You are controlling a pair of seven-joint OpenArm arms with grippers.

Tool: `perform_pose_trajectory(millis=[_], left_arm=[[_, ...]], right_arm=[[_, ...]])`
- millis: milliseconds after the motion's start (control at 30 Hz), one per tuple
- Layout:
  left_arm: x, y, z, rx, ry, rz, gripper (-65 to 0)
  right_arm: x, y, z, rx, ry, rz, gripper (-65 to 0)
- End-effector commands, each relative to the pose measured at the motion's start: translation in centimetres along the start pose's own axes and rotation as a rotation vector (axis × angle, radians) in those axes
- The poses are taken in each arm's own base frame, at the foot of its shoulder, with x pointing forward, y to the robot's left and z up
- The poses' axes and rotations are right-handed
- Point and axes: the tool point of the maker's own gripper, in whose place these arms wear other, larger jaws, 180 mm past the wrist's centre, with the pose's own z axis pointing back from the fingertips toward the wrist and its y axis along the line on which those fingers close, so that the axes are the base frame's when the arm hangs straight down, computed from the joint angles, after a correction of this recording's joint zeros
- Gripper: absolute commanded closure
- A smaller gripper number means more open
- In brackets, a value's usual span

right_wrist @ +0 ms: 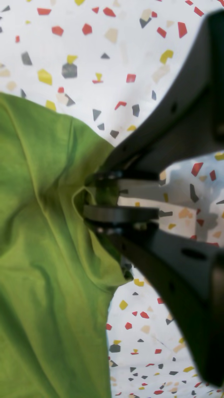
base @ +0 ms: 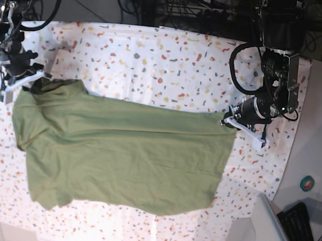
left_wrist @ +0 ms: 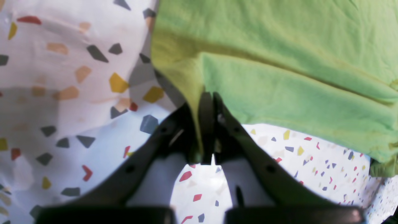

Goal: Layout the t-shirt on the table in an organized manner, then fold the t-shirt properly
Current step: 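Hold the collar-side edge with both grippers, lowering it flat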

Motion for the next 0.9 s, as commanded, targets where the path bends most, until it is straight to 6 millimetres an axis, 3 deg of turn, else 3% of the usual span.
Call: perform_pose_trajectory(millis=[0, 100, 333, 400, 600, 867], left_arm=[[1.7, -0.5, 0.4, -0.017, -0.044, -0.011, 0.0], [1.7, -0.5, 0.4, -0.017, -0.044, -0.011, 0.0], [1.7, -0.5, 0.3, -0.016, -0.041, -0.009, 0.0], [1.7, -0.5, 0.3, -0.016, -0.041, -0.009, 0.0], [1.5, -0.4, 0.3, -0.015, -0.038, -0.007, 0.0], [1.5, -0.4, 0.3, -0.015, -0.038, -0.007, 0.0]], right_arm=[[2.6, 0.1, 0.0, 0.006, -0.062, 0.014, -20.7], [3.2, 0.4, -0.4, 0.009, -0.061, 0.012, -32.9], [3.4, 0.6, -1.1, 0.014, -0.053, 0.003, -31.8], [2.8, 0.3, -1.5, 0.010, -0.031, -0.010, -29.3], [1.9, 0.1, -1.8, 0.010, -0.002, -0.017, -11.4], [1.5, 0.2, -1.8, 0.011, 0.026, -0.016, -6.8]])
